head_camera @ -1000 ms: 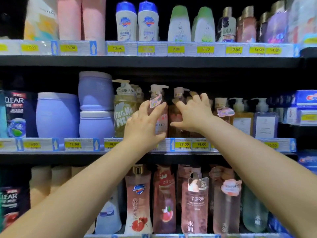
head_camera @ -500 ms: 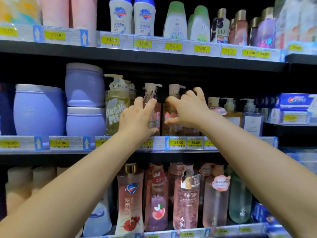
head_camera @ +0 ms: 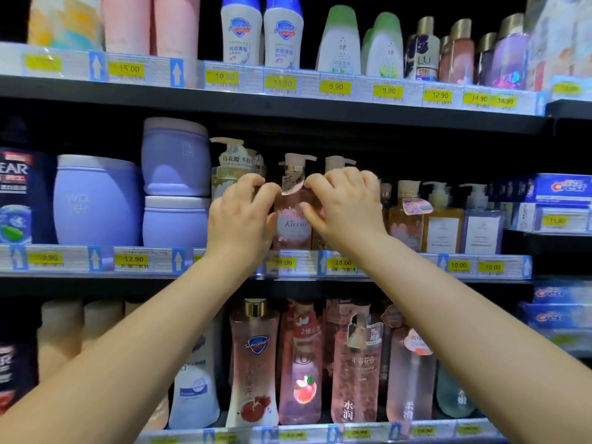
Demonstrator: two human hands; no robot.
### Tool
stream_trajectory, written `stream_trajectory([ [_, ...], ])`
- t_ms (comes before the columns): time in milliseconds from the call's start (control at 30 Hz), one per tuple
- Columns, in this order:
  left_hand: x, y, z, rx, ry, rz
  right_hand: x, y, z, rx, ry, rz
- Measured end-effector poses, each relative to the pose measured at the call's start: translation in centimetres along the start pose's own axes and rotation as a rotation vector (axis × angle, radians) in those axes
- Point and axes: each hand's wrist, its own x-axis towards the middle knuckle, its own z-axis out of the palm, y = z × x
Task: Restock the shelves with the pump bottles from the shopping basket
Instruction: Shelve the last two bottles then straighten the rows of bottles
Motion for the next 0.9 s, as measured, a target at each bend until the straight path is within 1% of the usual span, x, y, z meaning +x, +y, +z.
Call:
stream_trajectory([
  [67,-0.5,-1.4,-0.5,0.020,0.021,-0.078,0.3,-1.1,0.2,-0.002,-0.055,-0.009],
  [200,-1.4,-3.3,-0.8,0.054,-0.137,-0.185,0.9,-2.2,1.4,-0.032,-0.232,0.022],
  [267,-1.5,-3.6,-0.8,0.037,-0.193,-0.211,0.9,-2.5,2.0,-0.069,-0.281,0.021],
  [567,-0.4,-3.8,0.3,-0.133,-0.221,-0.249,0.7,-2.5,2.5,-0.037,-0.211,0.026],
  [667,-0.4,-3.7,0.9,-0.153,-0.227,-0.241,0.4,-2.2,2.4,-0.004,-0.192,0.018],
  [800,-0.3,-3.7,1.0,-0.168,-0.232,-0.258,0.3,-2.6,2.6,-0.022,-0.175,0.024],
  [900,-0.5,-3.3,0.6,-0.176,-0.231,-0.269,0.1,-3.1,2.6,-0.036,-0.206,0.043],
])
